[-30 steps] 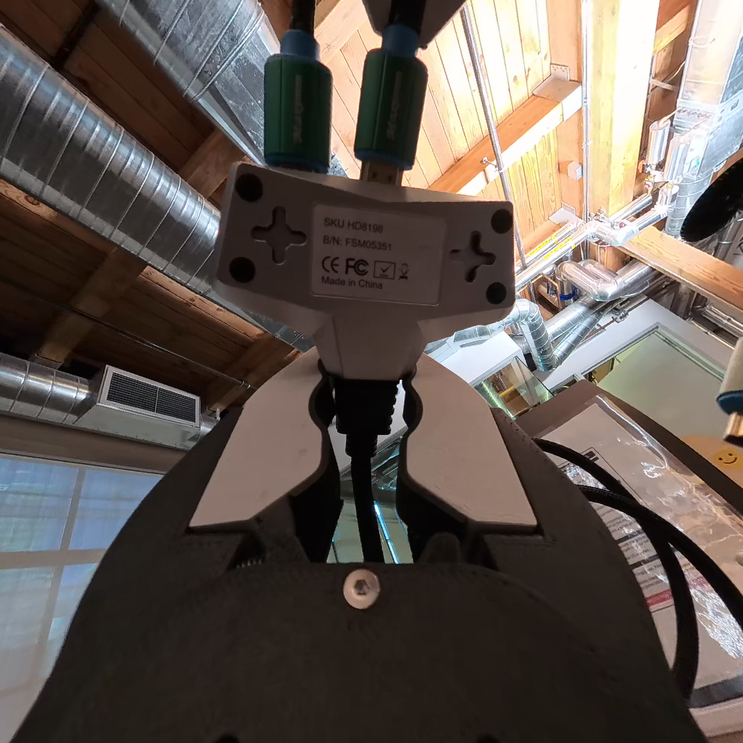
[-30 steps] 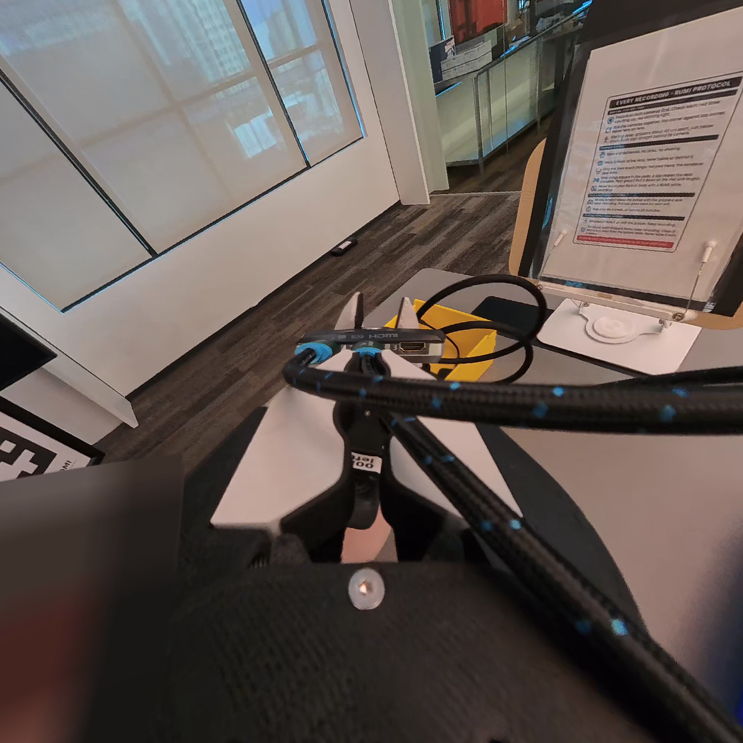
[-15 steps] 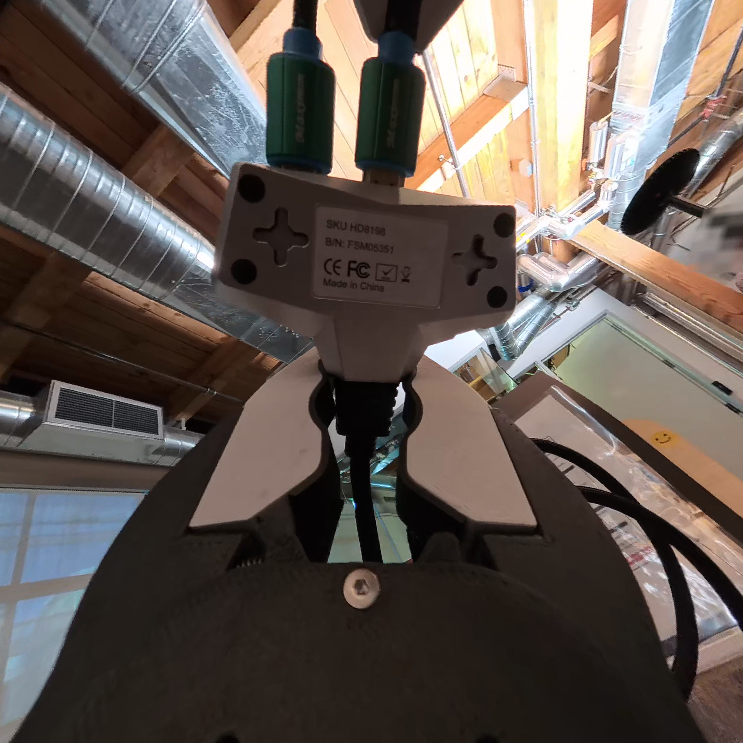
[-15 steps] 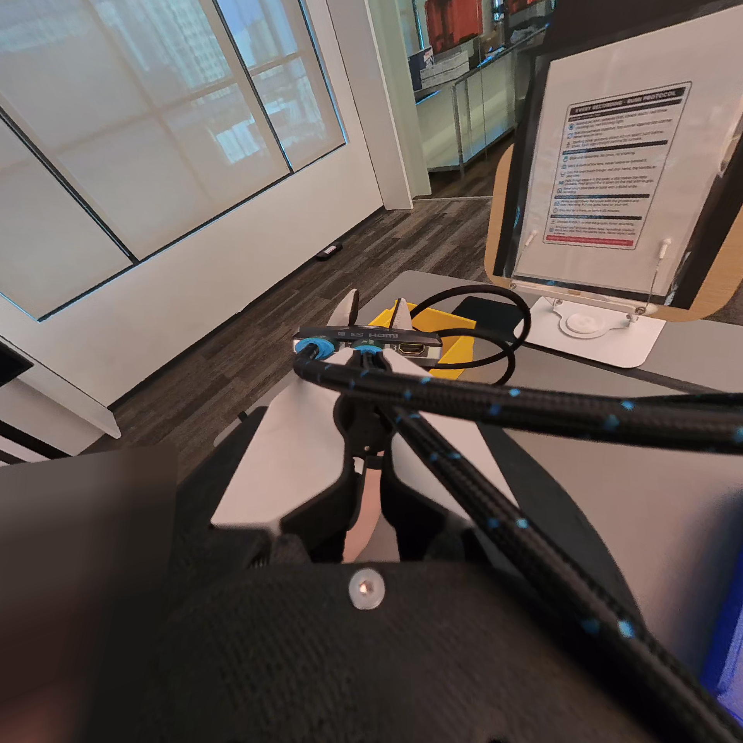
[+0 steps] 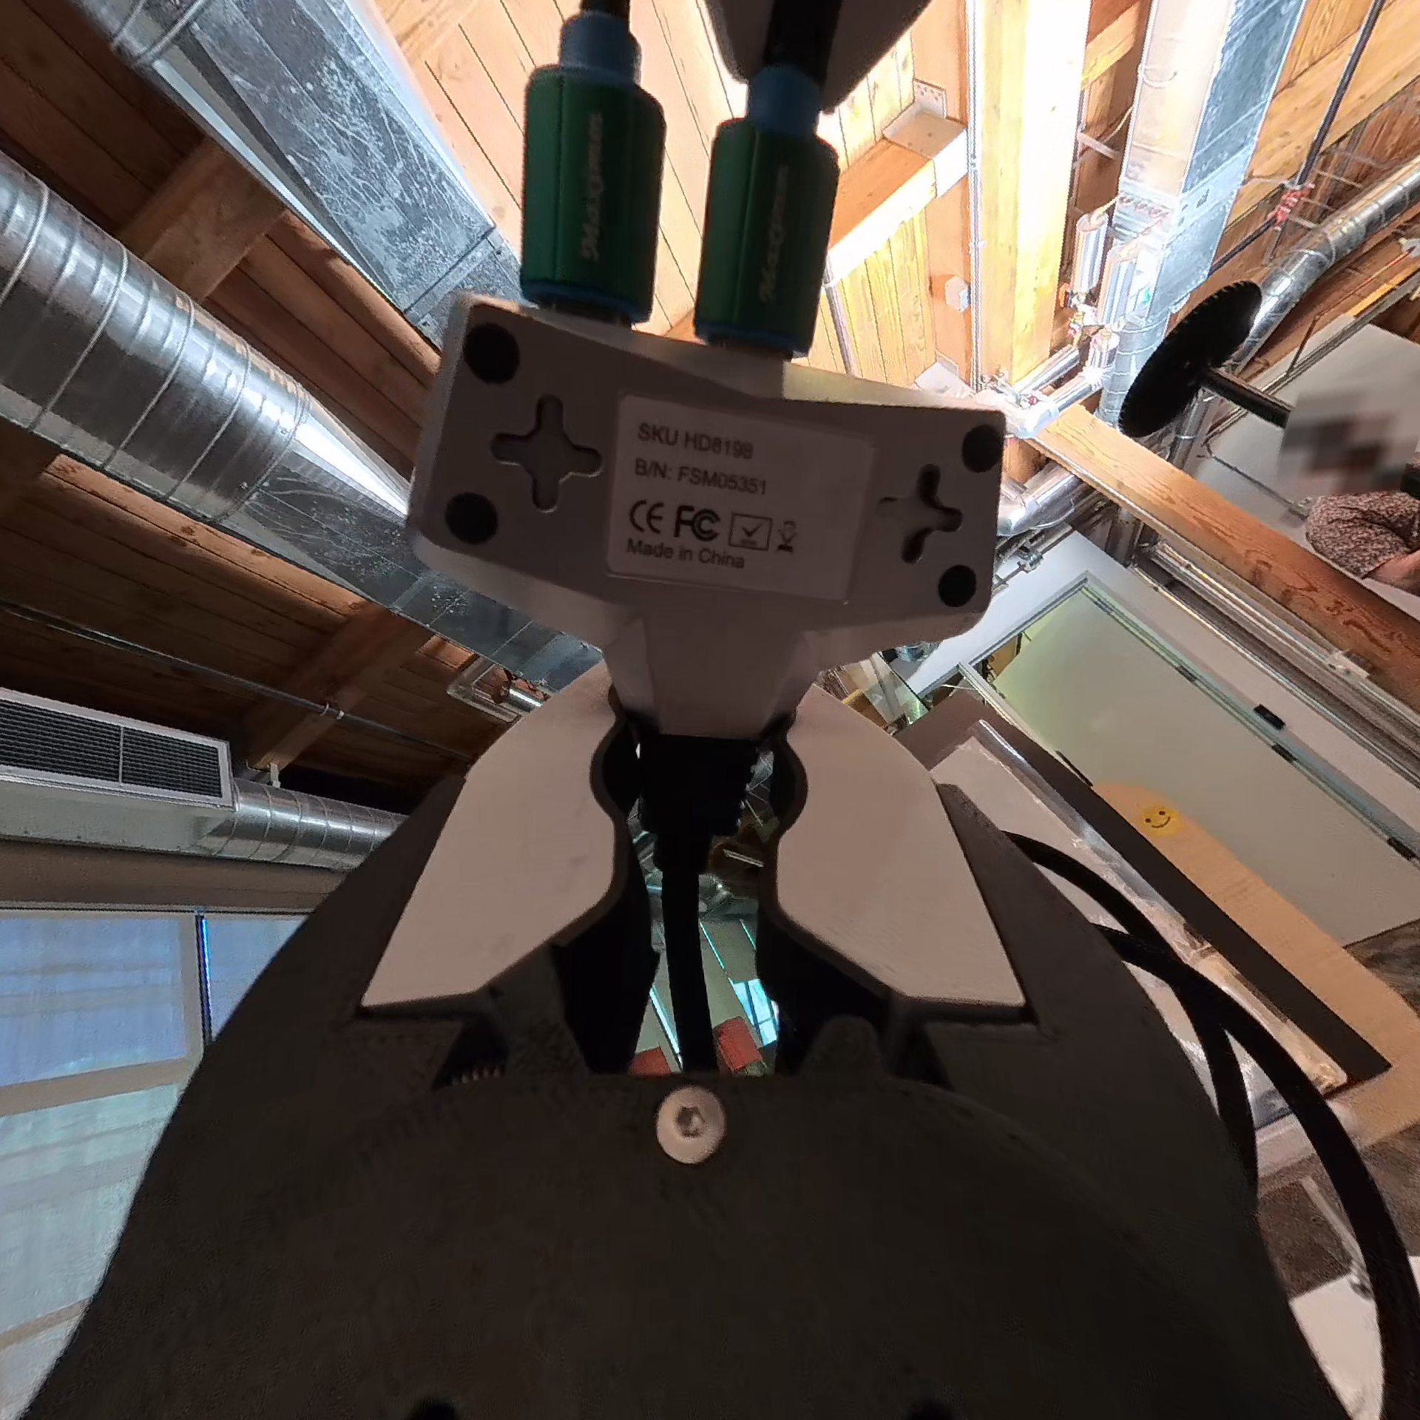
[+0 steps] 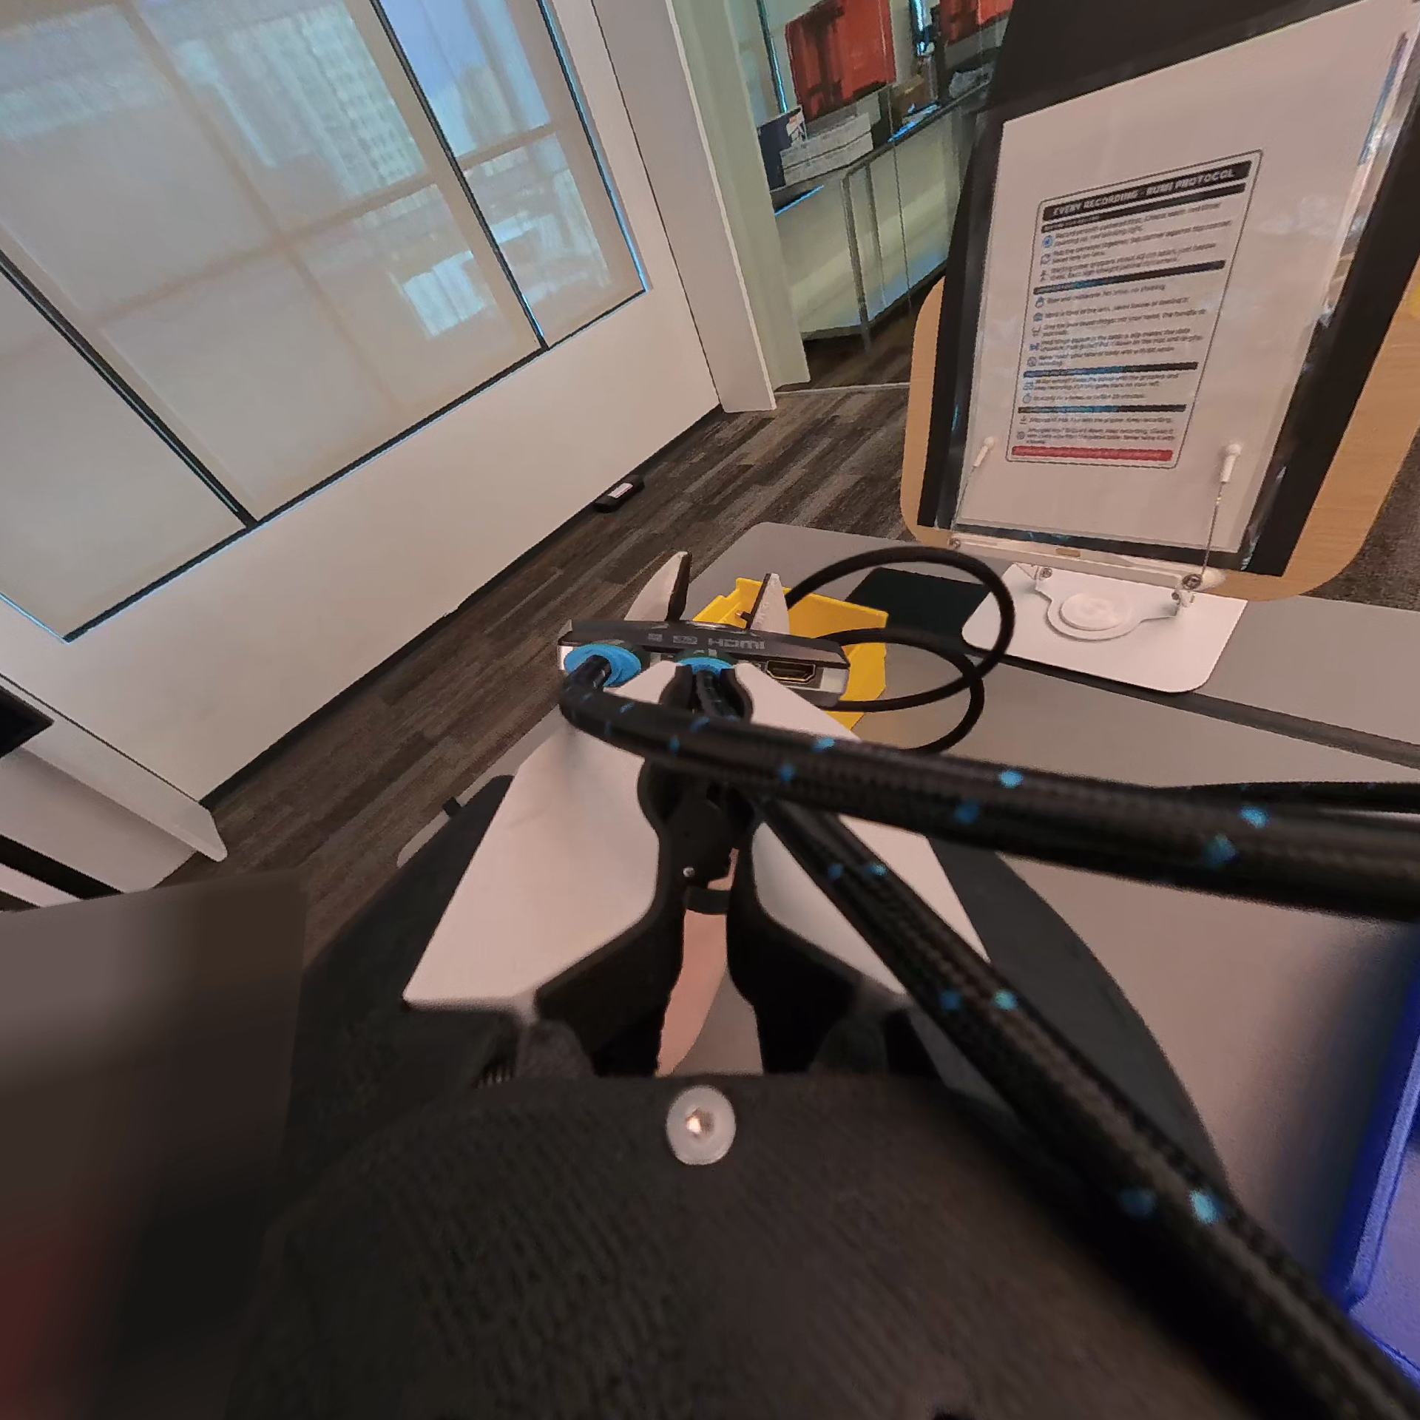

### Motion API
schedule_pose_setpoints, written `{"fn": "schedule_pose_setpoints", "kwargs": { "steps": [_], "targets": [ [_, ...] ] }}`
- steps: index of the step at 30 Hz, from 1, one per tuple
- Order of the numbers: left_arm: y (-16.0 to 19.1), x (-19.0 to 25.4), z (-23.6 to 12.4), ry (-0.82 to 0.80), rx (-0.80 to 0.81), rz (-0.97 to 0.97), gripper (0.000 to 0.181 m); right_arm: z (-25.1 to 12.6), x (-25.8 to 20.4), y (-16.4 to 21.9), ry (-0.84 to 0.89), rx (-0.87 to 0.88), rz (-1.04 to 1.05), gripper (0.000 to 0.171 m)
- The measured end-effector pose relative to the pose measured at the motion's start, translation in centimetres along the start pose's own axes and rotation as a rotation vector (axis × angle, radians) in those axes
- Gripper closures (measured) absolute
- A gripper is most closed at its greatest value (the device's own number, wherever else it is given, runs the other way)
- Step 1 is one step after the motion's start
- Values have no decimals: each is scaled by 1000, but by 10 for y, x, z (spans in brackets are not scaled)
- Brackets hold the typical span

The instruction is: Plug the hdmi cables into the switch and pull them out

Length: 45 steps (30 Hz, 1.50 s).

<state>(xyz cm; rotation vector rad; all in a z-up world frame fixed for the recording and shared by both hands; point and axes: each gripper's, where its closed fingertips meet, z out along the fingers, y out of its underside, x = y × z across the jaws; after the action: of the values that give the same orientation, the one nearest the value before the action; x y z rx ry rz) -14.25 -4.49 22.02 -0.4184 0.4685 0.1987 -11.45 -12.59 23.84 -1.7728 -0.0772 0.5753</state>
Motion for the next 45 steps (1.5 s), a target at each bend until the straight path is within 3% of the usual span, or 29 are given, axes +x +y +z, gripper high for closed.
{"fn": "schedule_pose_setpoints", "kwargs": {
  "steps": [10, 15, 20, 27, 45],
  "targets": [
    [0, 10, 3, 87, -16, 23, 151, -1, 9, -2, 15, -16, 43, 162],
    [2, 18, 7, 253, -47, 78, 151, -2, 22, -5, -113, 8, 212, 164],
    [6, 20, 9, 250, -91, 25, 151, 0, 20, -12, -238, 41, 201, 161],
    [1, 25, 7, 309, -42, 52, 151, -1, 27, -16, -176, 19, 31, 165],
    [-3, 55, 0, 428, -53, 138, 152, -12, 52, -5, -49, -52, 48, 165]
  ]
}}
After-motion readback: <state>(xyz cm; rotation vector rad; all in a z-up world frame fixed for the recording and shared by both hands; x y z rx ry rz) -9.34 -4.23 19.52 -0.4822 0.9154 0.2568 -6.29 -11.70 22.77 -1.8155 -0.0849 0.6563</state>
